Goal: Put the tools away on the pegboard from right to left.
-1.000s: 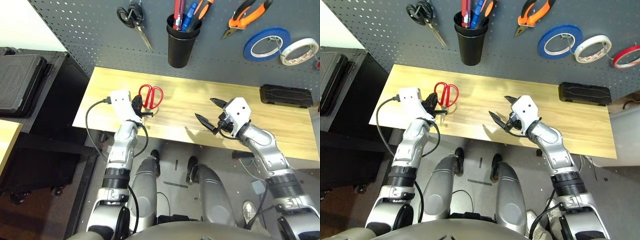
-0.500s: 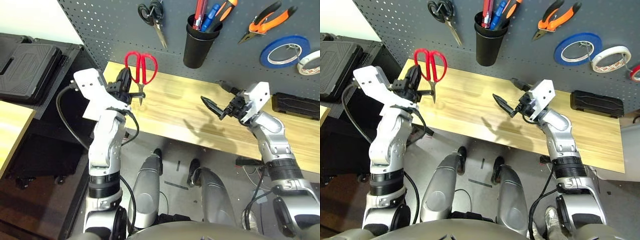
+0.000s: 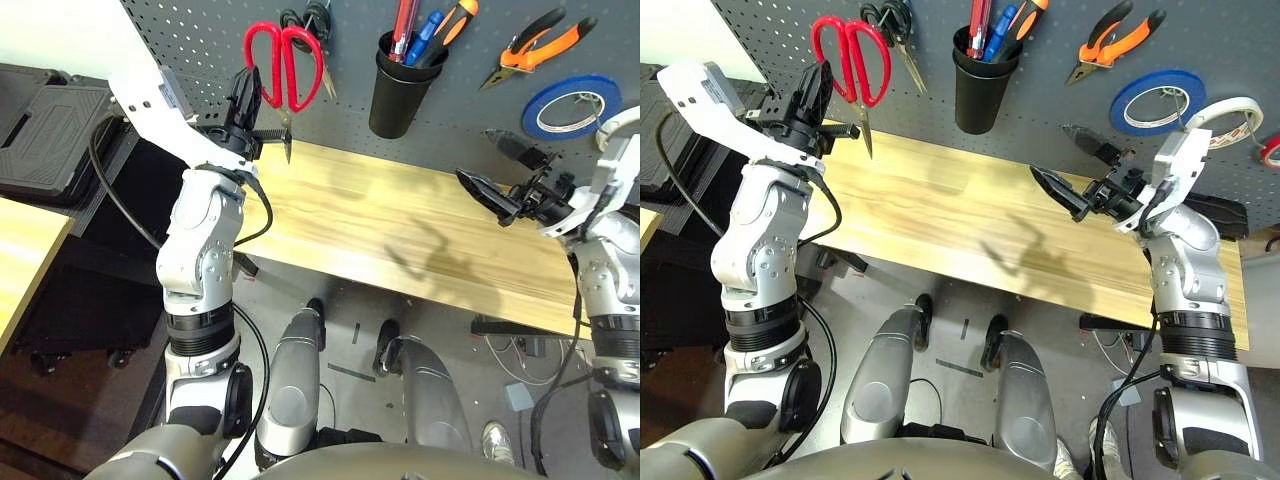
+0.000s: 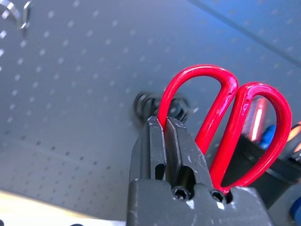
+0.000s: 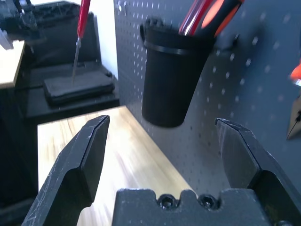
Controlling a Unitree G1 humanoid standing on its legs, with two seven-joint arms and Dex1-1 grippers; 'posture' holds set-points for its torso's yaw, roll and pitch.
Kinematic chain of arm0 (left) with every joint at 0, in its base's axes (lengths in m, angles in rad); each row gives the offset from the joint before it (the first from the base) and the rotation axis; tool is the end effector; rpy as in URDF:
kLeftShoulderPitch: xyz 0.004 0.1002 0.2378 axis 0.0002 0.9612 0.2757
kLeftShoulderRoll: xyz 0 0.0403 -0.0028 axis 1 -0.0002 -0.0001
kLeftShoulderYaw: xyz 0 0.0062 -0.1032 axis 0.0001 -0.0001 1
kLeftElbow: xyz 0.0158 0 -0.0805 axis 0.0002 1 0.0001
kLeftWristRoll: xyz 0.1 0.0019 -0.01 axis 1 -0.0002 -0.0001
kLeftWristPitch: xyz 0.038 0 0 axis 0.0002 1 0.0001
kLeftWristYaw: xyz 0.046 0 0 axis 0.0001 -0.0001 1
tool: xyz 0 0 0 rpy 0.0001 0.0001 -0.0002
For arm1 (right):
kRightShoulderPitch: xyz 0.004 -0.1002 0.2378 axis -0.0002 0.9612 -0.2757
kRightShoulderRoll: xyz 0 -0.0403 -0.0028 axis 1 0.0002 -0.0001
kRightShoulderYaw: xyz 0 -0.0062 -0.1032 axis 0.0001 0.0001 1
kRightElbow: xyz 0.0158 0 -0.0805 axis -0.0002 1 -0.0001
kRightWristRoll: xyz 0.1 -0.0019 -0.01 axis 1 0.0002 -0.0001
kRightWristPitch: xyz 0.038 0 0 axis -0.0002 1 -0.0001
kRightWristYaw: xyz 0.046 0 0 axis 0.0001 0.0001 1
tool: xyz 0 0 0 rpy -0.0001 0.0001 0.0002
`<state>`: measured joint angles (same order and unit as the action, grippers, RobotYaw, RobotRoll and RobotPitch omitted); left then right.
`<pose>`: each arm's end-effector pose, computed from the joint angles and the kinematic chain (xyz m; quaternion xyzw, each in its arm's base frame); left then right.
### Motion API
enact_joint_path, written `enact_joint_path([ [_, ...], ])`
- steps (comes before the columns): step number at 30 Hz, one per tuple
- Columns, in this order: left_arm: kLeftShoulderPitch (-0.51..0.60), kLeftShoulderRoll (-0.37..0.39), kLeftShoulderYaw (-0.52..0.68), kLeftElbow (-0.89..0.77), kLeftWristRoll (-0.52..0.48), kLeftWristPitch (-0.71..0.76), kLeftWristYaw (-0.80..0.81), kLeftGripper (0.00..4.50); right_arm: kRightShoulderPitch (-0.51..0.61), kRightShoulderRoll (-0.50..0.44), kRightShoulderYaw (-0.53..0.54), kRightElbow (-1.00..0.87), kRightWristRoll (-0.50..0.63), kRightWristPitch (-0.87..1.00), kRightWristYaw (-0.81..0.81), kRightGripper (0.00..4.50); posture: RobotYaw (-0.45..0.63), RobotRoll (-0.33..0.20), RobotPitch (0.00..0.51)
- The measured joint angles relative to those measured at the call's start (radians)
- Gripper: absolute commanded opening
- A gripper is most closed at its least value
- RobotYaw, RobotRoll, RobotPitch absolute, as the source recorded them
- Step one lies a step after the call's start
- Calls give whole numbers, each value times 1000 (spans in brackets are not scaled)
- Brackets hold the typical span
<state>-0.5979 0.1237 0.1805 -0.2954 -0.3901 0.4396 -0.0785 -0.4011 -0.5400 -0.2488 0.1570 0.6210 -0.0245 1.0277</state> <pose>0.2630 0.1572 0.2164 -0.1132 -0.2243 -0.1326 0.9588 0.2616 -0.2781 0.1617 -0.0327 -0.2124 0.4086 0.8871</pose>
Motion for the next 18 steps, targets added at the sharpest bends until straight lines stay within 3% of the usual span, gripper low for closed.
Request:
enact_joint_path([
  [18,-100,19,15,195,0,-46,-29,23,-87,-68,-37,-130,71,177,-11,4500,145,0,227],
])
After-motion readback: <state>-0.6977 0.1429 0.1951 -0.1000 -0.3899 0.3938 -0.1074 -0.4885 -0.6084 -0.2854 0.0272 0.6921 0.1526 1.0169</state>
